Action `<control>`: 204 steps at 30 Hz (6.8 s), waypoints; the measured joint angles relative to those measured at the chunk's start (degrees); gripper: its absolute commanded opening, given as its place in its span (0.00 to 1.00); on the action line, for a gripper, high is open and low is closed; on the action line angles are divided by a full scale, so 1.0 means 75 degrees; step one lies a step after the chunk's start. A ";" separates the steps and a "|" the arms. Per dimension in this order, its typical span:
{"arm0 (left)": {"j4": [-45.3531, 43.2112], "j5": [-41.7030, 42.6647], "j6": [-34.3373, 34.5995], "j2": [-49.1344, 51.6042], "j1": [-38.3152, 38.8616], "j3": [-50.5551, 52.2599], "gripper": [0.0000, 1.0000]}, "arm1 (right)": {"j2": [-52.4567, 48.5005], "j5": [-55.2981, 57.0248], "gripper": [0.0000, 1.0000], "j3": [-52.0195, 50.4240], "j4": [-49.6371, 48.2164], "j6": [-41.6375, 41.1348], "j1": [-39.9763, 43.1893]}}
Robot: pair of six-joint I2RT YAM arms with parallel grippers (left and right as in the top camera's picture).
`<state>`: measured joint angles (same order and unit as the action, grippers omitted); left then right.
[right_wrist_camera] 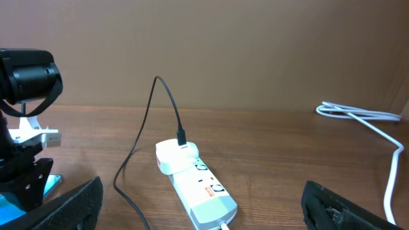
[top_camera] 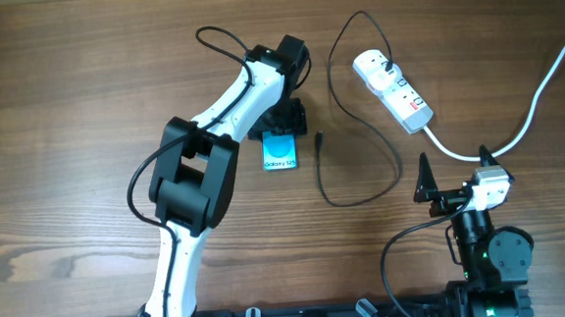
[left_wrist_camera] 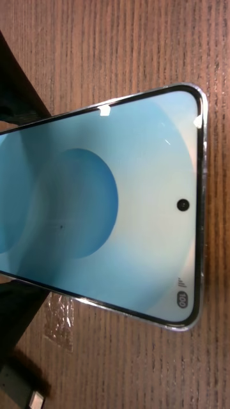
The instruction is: Plug charger to phone and switch on socket
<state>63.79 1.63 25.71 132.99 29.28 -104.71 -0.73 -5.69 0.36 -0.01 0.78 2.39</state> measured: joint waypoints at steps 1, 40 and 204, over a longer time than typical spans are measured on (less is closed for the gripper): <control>0.0000 0.0000 0.0000 -0.0003 0.0000 0.0000 0.69 | 0.0000 0.0000 1.00 0.0000 0.0000 0.0000 0.0000; 0.0239 0.0082 0.0012 -0.0393 -0.0152 0.0096 0.77 | 0.0000 -0.0003 1.00 0.0000 0.0000 0.0000 0.0000; -0.0915 1.1010 0.2623 -0.2034 -0.3826 0.1381 0.63 | -1.2182 0.2028 0.87 1.1922 0.4287 -0.3389 -0.6219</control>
<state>56.93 84.20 45.39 117.73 0.58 -94.35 -92.09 9.52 89.78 32.14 -24.64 -44.25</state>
